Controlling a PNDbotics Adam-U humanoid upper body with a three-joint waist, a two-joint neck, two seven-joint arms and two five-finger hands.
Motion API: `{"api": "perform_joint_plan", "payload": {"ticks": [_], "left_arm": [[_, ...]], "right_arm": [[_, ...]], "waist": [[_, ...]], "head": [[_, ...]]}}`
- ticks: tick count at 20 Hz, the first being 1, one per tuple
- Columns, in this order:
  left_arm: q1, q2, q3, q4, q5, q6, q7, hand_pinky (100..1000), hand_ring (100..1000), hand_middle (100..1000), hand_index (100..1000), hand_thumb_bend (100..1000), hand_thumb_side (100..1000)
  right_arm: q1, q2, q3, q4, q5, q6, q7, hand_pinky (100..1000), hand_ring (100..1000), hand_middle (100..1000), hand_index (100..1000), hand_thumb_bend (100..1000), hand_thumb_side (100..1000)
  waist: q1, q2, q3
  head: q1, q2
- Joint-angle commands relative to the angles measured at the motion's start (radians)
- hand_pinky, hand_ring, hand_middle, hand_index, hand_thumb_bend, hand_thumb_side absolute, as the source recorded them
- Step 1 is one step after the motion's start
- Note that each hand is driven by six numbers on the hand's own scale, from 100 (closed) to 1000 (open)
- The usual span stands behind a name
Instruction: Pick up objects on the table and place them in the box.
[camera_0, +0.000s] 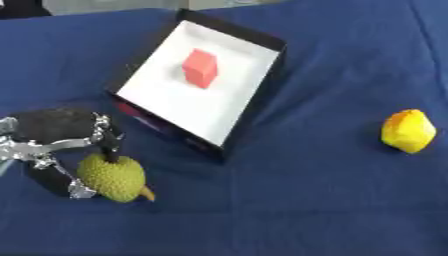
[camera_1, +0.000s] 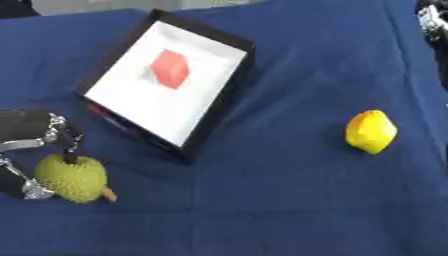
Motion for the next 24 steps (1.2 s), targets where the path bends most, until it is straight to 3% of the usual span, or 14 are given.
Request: {"api": "perform_joint_plan", "payload": {"ticks": [1, 6, 12, 18, 24], "left_arm": [[-0.008, 0.040, 0.029, -0.026, 0.020, -0.121, -0.142, 458, 450, 410, 372, 495, 100], [-0.014, 0.060, 0.066, -0.055, 0.062, -0.118, -0.126, 444, 444, 404, 369, 545, 100], [-0.067, 0.089, 0.128, -0.095, 0.130, -0.112, -0.040, 447, 449, 411, 381, 622, 100], [-0.200, 0.087, 0.140, -0.098, 0.164, -0.101, 0.061, 460, 458, 418, 394, 695, 100], [-0.393, 0.013, 0.123, 0.012, 0.154, -0.092, 0.136, 461, 458, 418, 397, 685, 100]], "right_arm": [[-0.008, -0.031, -0.007, -0.014, -0.007, 0.000, -0.004, 1000, 1000, 1000, 956, 100, 470], [-0.006, -0.032, -0.008, -0.014, -0.007, 0.000, -0.004, 1000, 1000, 1000, 956, 100, 470], [-0.001, -0.033, -0.009, -0.018, -0.008, 0.001, -0.004, 1000, 1000, 1000, 956, 100, 470], [0.002, -0.030, -0.010, -0.022, -0.010, 0.005, -0.004, 1000, 1000, 1000, 956, 100, 470], [0.004, -0.025, -0.009, -0.028, -0.012, 0.012, -0.003, 1000, 1000, 1000, 956, 100, 470]], "waist": [[-0.010, 0.001, 0.003], [-0.009, 0.000, 0.006], [-0.006, -0.004, 0.007], [-0.001, -0.010, 0.000], [0.003, -0.017, -0.008]], "head": [[-0.002, -0.001], [-0.006, -0.001], [-0.012, -0.001], [-0.026, -0.001], [-0.028, -0.001]]}}
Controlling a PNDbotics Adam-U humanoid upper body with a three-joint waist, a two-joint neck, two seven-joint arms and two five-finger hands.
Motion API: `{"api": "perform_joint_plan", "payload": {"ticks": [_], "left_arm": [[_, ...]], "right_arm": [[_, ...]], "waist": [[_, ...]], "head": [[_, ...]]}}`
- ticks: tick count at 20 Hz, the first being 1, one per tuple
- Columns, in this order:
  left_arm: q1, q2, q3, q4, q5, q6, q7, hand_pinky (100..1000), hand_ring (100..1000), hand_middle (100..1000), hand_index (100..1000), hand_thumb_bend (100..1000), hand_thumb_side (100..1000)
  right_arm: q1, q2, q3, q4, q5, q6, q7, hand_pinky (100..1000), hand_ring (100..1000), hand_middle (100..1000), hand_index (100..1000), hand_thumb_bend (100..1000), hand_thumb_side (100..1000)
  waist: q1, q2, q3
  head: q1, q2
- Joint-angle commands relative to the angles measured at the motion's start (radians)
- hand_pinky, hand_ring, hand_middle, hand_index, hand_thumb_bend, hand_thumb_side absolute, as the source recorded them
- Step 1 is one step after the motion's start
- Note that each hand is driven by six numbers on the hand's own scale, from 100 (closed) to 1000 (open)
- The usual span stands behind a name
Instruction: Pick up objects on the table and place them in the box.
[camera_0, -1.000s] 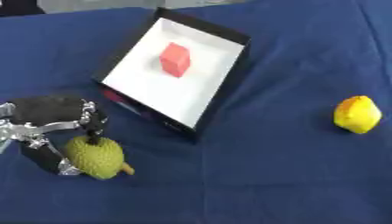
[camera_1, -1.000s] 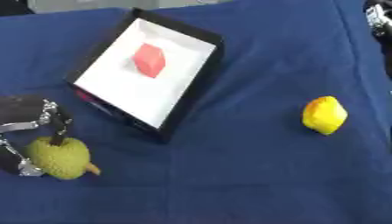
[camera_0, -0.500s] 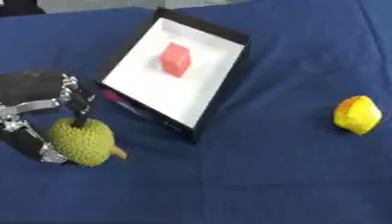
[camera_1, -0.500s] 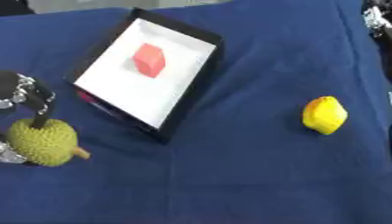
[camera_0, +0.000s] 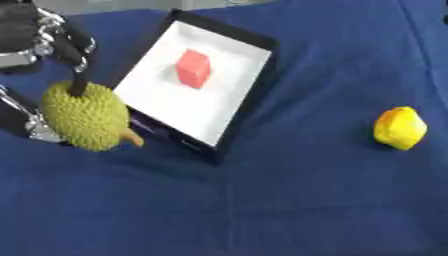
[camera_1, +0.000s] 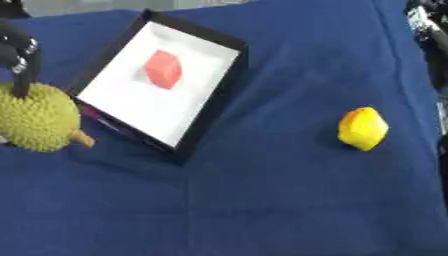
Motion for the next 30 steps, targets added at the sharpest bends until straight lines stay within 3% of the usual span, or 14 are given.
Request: {"api": "perform_joint_plan", "payload": {"ticks": [1, 7, 11, 17, 22, 26, 27, 28, 29, 30], "left_arm": [[-0.090, -0.030, -0.002, 0.060, -0.010, -0.008, 0.022, 462, 459, 419, 398, 683, 100], [-0.264, -0.141, -0.010, 0.275, -0.080, -0.021, 0.065, 448, 450, 410, 392, 666, 100], [-0.348, -0.233, -0.011, 0.446, -0.175, -0.061, 0.090, 458, 457, 417, 397, 677, 100], [-0.408, -0.359, -0.018, 0.706, -0.433, -0.144, 0.126, 485, 474, 439, 412, 711, 100], [-0.415, -0.424, -0.004, 0.857, -0.633, -0.183, 0.190, 491, 486, 455, 439, 730, 100], [-0.412, -0.451, 0.015, 0.923, -0.724, -0.192, 0.250, 570, 529, 496, 490, 663, 100], [-0.411, -0.453, 0.018, 0.931, -0.738, -0.193, 0.262, 641, 595, 563, 566, 603, 100], [-0.410, -0.453, 0.021, 0.939, -0.748, -0.192, 0.271, 659, 614, 584, 596, 600, 100], [-0.409, -0.453, 0.023, 0.943, -0.755, -0.192, 0.279, 765, 731, 712, 718, 577, 100], [-0.407, -0.452, 0.026, 0.944, -0.757, -0.192, 0.288, 794, 756, 744, 748, 569, 100]], "right_arm": [[-0.010, -0.024, -0.008, -0.028, -0.005, 0.004, 0.001, 1000, 1000, 1000, 956, 100, 470], [-0.008, -0.020, -0.004, -0.027, -0.002, 0.006, 0.006, 1000, 1000, 1000, 957, 100, 470], [-0.008, -0.018, -0.001, -0.025, 0.000, 0.005, 0.009, 1000, 1000, 1000, 956, 100, 470], [-0.011, -0.011, 0.001, -0.023, 0.000, 0.006, 0.014, 1000, 1000, 1000, 957, 100, 470], [-0.013, -0.006, 0.002, -0.025, -0.002, 0.010, 0.014, 1000, 1000, 1000, 957, 100, 470], [-0.015, -0.002, 0.001, -0.028, -0.004, 0.013, 0.014, 1000, 1000, 1000, 957, 100, 470], [-0.015, -0.002, 0.001, -0.028, -0.004, 0.014, 0.014, 1000, 1000, 1000, 957, 100, 470], [-0.015, -0.002, 0.001, -0.029, -0.004, 0.014, 0.014, 1000, 1000, 1000, 957, 100, 470], [-0.015, -0.002, 0.001, -0.029, -0.004, 0.015, 0.014, 1000, 1000, 1000, 956, 100, 470], [-0.015, -0.002, 0.001, -0.029, -0.004, 0.015, 0.014, 1000, 1000, 1000, 956, 100, 470]], "waist": [[0.003, -0.017, -0.003], [0.005, -0.021, -0.012], [0.004, -0.021, -0.017], [0.003, -0.024, -0.027], [0.004, -0.025, -0.033], [0.004, -0.026, -0.037], [0.004, -0.026, -0.037], [0.004, -0.026, -0.037], [0.004, -0.026, -0.037], [0.004, -0.026, -0.037]], "head": [[0.001, -0.001], [0.006, -0.001], [0.015, -0.001], [0.025, -0.001], [0.030, -0.001], [0.034, -0.001], [0.034, -0.001], [0.034, -0.001], [0.034, -0.001], [0.033, -0.001]]}}
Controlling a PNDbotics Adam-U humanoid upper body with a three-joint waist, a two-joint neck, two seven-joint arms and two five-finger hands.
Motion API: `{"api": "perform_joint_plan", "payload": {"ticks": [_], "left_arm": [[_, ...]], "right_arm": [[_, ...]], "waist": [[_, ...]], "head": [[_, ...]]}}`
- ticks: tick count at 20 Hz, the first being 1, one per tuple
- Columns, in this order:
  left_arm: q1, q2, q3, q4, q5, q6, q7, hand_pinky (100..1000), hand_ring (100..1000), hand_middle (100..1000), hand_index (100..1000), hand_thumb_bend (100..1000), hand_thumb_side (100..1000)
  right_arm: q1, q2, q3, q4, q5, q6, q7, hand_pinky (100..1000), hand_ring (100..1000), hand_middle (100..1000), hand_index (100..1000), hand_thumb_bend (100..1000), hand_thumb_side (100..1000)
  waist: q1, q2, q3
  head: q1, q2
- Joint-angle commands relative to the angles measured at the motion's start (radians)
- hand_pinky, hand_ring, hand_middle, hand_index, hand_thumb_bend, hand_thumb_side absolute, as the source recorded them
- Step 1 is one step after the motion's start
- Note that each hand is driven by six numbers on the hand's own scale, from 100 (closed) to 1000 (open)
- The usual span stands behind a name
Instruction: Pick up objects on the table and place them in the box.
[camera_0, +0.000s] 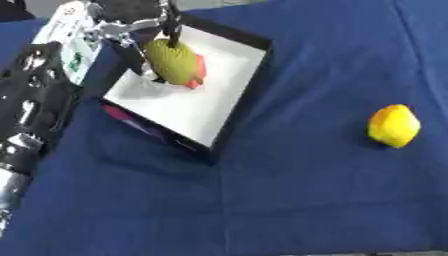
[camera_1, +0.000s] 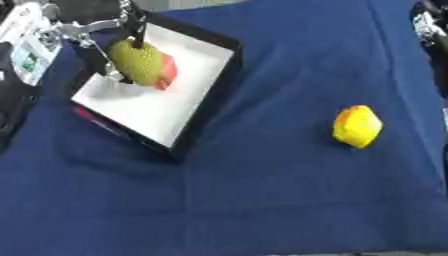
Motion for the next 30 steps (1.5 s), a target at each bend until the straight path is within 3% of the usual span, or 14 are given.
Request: {"api": "perform_joint_plan", "payload": {"ticks": [1, 2, 5, 12, 16, 18, 20, 21, 22, 23, 24, 30], "left_arm": [[-0.015, 0.013, 0.019, 0.001, -0.019, 0.002, 0.032, 880, 837, 845, 842, 533, 217], [-0.012, 0.014, 0.022, -0.003, -0.014, 0.006, 0.037, 891, 848, 859, 852, 522, 246], [-0.005, 0.023, 0.042, -0.028, 0.036, 0.024, 0.033, 904, 873, 897, 899, 431, 462], [0.009, 0.065, 0.068, -0.136, 0.233, 0.091, -0.062, 901, 882, 915, 906, 387, 501], [0.016, 0.074, 0.063, -0.161, 0.277, 0.096, -0.129, 917, 895, 918, 929, 517, 455], [0.019, 0.077, 0.065, -0.168, 0.290, 0.095, -0.151, 917, 895, 918, 929, 517, 455], [0.025, 0.082, 0.079, -0.187, 0.323, 0.108, -0.148, 890, 870, 890, 904, 382, 408], [0.030, 0.086, 0.084, -0.203, 0.347, 0.121, -0.143, 890, 870, 890, 904, 382, 408], [0.038, 0.092, 0.093, -0.225, 0.383, 0.137, -0.131, 844, 829, 851, 876, 234, 371], [0.048, 0.101, 0.099, -0.251, 0.426, 0.154, -0.122, 844, 829, 851, 876, 234, 371], [0.068, 0.114, 0.108, -0.285, 0.485, 0.170, -0.111, 800, 799, 821, 848, 114, 395], [0.253, 0.225, 0.184, -0.535, 0.907, 0.328, -0.068, 674, 715, 755, 811, 100, 587]], "right_arm": [[-0.016, -0.019, -0.003, -0.024, -0.004, 0.001, 0.000, 1000, 1000, 1000, 956, 100, 470], [-0.016, -0.020, -0.003, -0.024, -0.004, 0.001, 0.000, 1000, 1000, 1000, 956, 100, 470], [-0.016, -0.020, -0.004, -0.024, -0.003, 0.001, 0.000, 1000, 1000, 1000, 956, 100, 470], [-0.013, -0.022, -0.005, -0.023, -0.003, 0.002, -0.001, 1000, 1000, 1000, 956, 100, 470], [-0.014, -0.021, -0.006, -0.024, -0.004, 0.003, -0.002, 1000, 1000, 1000, 956, 100, 470], [-0.014, -0.021, -0.006, -0.025, -0.004, 0.004, -0.002, 1000, 1000, 1000, 956, 100, 470], [-0.014, -0.020, -0.008, -0.026, -0.005, 0.005, -0.004, 1000, 1000, 1000, 956, 100, 470], [-0.014, -0.020, -0.008, -0.026, -0.005, 0.006, -0.004, 1000, 1000, 1000, 956, 100, 470], [-0.014, -0.019, -0.009, -0.027, -0.005, 0.007, -0.005, 1000, 1000, 1000, 956, 100, 470], [-0.014, -0.019, -0.009, -0.029, -0.006, 0.007, -0.006, 1000, 1000, 1000, 956, 100, 470], [-0.015, -0.019, -0.011, -0.031, -0.007, 0.008, -0.008, 1000, 1000, 1000, 956, 100, 470], [-0.023, -0.026, -0.020, -0.046, -0.012, 0.006, -0.021, 1000, 1000, 1000, 954, 100, 470]], "waist": [[0.004, -0.026, 0.000], [0.004, -0.026, 0.001], [0.004, -0.026, 0.003], [0.005, -0.030, 0.009], [0.006, -0.031, 0.009], [0.006, -0.032, 0.008], [0.007, -0.032, 0.008], [0.007, -0.032, 0.008], [0.007, -0.032, 0.010], [0.007, -0.032, 0.011], [0.007, -0.031, 0.013], [-0.004, -0.023, 0.037]], "head": [[0.002, -0.001], [0.002, -0.001], [0.000, -0.001], [-0.002, -0.001], [0.000, -0.001], [0.000, -0.001], [-0.004, -0.001], [-0.005, -0.001], [-0.007, -0.001], [-0.008, -0.001], [-0.010, -0.001], [-0.033, -0.001]]}}
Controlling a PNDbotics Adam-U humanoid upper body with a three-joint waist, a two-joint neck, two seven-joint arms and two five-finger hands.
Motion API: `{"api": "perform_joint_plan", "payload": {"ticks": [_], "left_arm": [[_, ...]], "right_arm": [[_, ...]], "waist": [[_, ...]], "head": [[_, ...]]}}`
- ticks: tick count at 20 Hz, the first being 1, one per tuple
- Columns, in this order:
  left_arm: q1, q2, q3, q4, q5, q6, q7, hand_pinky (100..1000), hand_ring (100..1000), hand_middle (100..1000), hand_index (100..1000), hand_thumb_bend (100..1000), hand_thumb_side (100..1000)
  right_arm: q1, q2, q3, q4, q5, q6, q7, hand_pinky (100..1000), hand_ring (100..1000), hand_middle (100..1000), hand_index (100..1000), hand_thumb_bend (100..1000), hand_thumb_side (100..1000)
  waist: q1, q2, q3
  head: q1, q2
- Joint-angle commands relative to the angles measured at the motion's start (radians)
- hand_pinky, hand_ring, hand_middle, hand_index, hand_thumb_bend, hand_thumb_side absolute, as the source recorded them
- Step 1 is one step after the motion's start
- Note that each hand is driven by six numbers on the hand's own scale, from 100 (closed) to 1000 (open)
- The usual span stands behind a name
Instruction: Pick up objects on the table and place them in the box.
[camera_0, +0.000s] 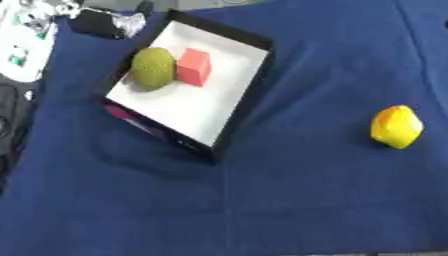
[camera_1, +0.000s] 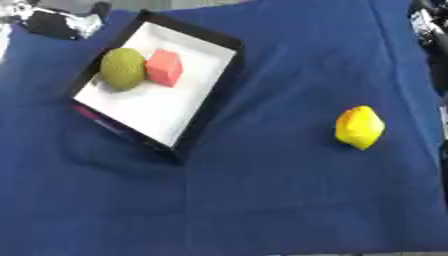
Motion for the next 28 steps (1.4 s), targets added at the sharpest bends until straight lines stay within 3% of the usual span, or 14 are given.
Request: {"api": "perform_joint_plan", "payload": {"ticks": [1, 6, 11, 16, 23, 26, 28], "left_arm": [[0.060, 0.084, 0.067, -0.153, 0.215, 0.092, 0.037, 664, 707, 748, 807, 100, 588], [0.250, 0.158, 0.155, -0.347, 0.478, 0.190, 0.140, 651, 701, 745, 811, 100, 603], [0.411, 0.175, 0.205, -0.445, 0.603, 0.206, 0.203, 650, 705, 749, 816, 100, 621], [0.534, 0.149, 0.237, -0.499, 0.643, 0.219, 0.216, 648, 711, 757, 825, 100, 640], [0.660, 0.079, 0.283, -0.557, 0.665, 0.229, 0.262, 654, 737, 782, 849, 100, 667], [0.689, 0.062, 0.295, -0.565, 0.651, 0.239, 0.263, 650, 735, 778, 843, 100, 669], [0.699, 0.050, 0.301, -0.568, 0.644, 0.248, 0.270, 646, 730, 775, 841, 100, 671]], "right_arm": [[-0.020, -0.028, -0.011, -0.027, -0.006, -0.004, -0.009, 1000, 1000, 1000, 954, 100, 470], [-0.034, -0.046, -0.013, -0.026, -0.005, -0.015, -0.008, 1000, 1000, 1000, 954, 100, 470], [-0.045, -0.101, -0.007, -0.016, 0.003, -0.060, 0.012, 1000, 1000, 1000, 954, 100, 470], [-0.058, -0.212, 0.034, 0.007, 0.011, -0.156, 0.076, 1000, 1000, 1000, 956, 100, 470], [-0.036, -0.378, 0.094, 0.042, 0.029, -0.326, 0.199, 1000, 1000, 1000, 956, 100, 467], [-0.018, -0.446, 0.109, 0.046, 0.042, -0.399, 0.240, 1000, 1000, 1000, 950, 100, 416], [-0.004, -0.490, 0.119, 0.046, 0.057, -0.448, 0.255, 1000, 1000, 1000, 946, 100, 316]], "waist": [[-0.008, -0.021, 0.008], [-0.019, -0.018, 0.015], [-0.033, -0.019, 0.007], [-0.051, -0.025, -0.009], [-0.052, -0.027, -0.023], [-0.051, -0.026, -0.028], [-0.051, -0.026, -0.032]], "head": [[-0.011, -0.001], [-0.006, -0.001], [0.007, -0.001], [0.022, -0.001], [0.038, -0.001], [0.050, -0.001], [0.062, -0.001]]}}
